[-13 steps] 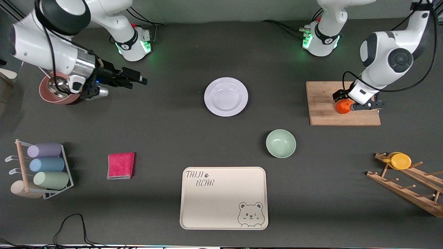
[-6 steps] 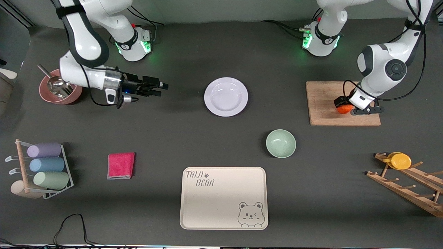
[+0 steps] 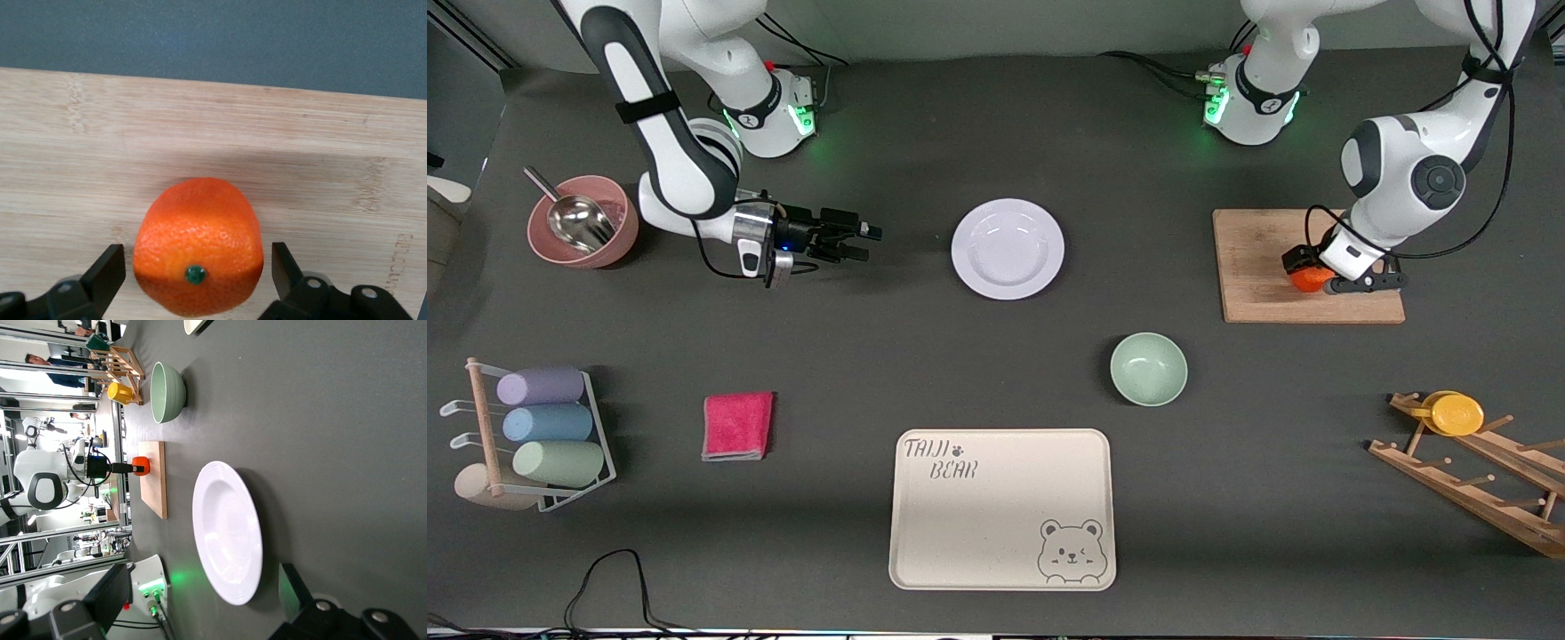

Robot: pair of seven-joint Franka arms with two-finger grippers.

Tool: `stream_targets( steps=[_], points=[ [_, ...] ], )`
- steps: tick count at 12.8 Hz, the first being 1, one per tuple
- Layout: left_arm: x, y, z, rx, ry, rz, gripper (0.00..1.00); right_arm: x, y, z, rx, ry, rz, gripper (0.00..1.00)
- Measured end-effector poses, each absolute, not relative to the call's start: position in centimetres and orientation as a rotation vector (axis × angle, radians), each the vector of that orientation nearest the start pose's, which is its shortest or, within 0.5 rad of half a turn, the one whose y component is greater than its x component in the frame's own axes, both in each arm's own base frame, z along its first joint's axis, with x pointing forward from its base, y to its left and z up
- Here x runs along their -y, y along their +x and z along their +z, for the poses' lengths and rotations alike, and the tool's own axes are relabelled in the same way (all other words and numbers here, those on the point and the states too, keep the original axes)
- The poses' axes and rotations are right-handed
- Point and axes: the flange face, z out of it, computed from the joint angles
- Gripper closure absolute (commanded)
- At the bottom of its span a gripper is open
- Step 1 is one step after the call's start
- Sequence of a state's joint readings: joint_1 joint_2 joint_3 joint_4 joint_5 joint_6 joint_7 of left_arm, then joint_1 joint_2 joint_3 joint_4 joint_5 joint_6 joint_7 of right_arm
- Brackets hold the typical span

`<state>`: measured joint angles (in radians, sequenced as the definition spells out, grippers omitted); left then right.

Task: Place orange and plate with both arms
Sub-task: 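Grasp the orange with the left gripper while the right gripper nears the plate, then lift the orange with the left gripper while the right gripper grips the plate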

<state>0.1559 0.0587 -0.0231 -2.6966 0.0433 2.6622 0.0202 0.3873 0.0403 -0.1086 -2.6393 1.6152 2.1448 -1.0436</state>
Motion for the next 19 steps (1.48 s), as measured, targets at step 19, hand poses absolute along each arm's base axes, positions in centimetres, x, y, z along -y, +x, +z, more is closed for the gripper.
stream_targets(
  steps=[19],
  points=[
    [-5.7, 44.6, 51.8, 0.17, -3.084, 0.276, 1.0, -17.6, 32.7, 11.1, -0.042, -1.913, -0.053, 0.33]
  ],
)
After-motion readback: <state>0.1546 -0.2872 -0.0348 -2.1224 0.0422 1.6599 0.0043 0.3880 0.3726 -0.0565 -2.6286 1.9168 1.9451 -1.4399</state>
